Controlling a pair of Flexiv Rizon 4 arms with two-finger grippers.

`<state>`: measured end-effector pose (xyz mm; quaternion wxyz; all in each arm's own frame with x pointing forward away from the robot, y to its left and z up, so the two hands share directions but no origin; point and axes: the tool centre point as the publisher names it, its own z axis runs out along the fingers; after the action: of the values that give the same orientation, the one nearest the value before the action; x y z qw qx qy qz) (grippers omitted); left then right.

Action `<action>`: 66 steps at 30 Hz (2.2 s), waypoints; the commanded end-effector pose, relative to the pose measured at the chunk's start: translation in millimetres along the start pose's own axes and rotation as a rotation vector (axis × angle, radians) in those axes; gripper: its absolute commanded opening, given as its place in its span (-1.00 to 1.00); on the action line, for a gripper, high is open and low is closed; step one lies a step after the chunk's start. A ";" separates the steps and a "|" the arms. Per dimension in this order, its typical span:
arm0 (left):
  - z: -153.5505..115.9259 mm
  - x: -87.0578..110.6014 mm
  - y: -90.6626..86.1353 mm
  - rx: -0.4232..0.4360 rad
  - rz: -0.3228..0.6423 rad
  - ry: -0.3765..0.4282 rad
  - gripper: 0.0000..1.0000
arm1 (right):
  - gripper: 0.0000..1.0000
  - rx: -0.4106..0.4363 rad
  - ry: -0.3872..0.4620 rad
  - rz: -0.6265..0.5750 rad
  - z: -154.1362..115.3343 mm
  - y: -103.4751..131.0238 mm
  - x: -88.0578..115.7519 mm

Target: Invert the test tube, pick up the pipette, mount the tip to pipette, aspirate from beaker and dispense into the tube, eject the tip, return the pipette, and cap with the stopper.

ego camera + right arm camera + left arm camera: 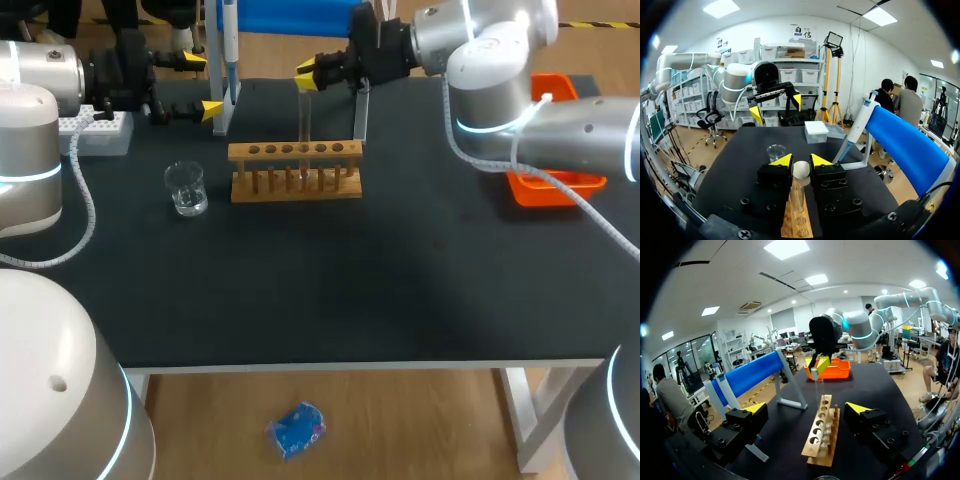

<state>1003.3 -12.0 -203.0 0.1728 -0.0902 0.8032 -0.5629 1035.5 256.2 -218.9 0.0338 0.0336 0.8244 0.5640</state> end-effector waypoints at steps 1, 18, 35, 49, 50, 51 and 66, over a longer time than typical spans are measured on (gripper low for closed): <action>-1.4 -0.6 -0.5 -0.002 -0.001 0.004 1.00 | -1.00 0.008 0.005 -0.002 2.3 -3.2 -1.3; -1.4 -0.6 -0.5 -0.002 -0.001 0.004 1.00 | -1.00 0.019 -0.010 -0.009 -0.8 1.4 -1.0; -1.4 -0.6 -0.5 -0.002 -0.001 0.004 1.00 | -1.00 0.008 -0.005 -0.005 -0.4 2.8 6.1; -1.4 -0.6 -0.5 -0.002 -0.001 0.004 1.00 | -1.00 0.021 -0.003 0.014 0.8 -8.2 6.8; -1.4 -0.6 -0.5 -0.002 -0.001 0.004 1.00 | -1.00 0.023 -0.004 0.015 0.7 -8.7 6.8; -1.4 -0.6 -0.5 -0.002 -0.001 0.004 1.00 | -1.00 0.024 -0.004 0.016 0.6 -9.2 7.1; -1.4 -0.6 -0.5 -0.002 -0.001 0.004 1.00 | -1.00 0.042 -0.003 0.003 -4.6 -2.3 5.9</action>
<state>1003.3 -12.0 -203.0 0.1728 -0.0902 0.8032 -0.5629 1029.9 253.1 -221.0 0.0351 0.0375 0.8342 0.5490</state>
